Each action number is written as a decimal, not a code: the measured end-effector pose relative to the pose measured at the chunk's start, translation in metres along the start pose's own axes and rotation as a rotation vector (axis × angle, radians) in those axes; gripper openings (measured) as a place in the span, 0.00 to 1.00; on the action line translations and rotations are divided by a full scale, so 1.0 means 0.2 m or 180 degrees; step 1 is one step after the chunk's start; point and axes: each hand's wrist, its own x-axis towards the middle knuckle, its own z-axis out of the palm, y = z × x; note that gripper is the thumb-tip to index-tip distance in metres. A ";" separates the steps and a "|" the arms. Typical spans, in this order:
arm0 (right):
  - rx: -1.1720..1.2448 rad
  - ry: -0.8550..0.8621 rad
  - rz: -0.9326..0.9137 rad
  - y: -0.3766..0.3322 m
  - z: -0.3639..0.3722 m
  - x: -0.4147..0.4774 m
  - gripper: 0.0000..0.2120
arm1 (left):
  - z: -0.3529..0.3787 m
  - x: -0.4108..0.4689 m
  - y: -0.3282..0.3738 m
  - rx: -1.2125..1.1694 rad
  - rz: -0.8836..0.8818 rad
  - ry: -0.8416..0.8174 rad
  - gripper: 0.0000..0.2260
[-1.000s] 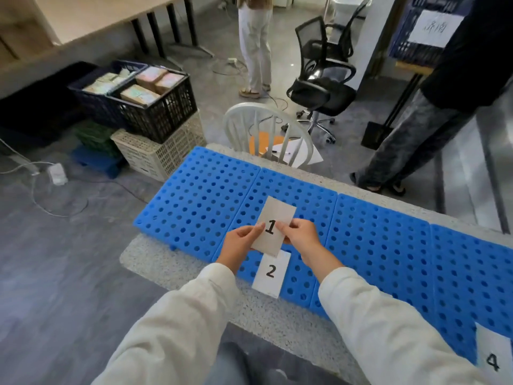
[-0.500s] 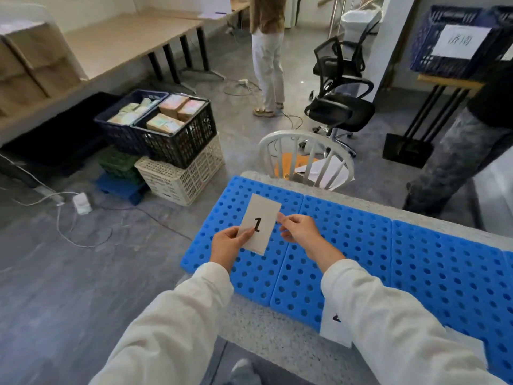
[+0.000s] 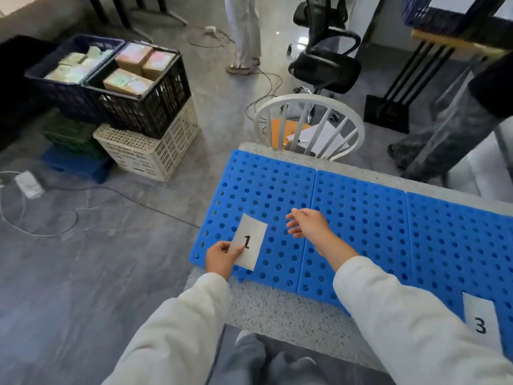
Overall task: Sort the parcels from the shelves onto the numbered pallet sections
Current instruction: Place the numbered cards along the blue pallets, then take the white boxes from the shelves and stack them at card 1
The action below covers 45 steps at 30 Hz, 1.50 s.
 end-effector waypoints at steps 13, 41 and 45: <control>-0.0044 0.0075 0.0188 0.15 0.03 -0.05 0.15 | 0.03 -0.01 -0.08 0.0977 -0.0387 0.0323 0.09; -0.2398 0.2998 -0.0677 -0.01 -1.92 -1.36 0.27 | 1.29 -1.41 1.73 0.2934 0.5777 -0.0959 0.21; -0.2275 0.3502 -0.0128 0.20 -2.30 -1.81 0.29 | 1.59 -1.97 1.80 0.2643 0.6074 -0.1442 0.21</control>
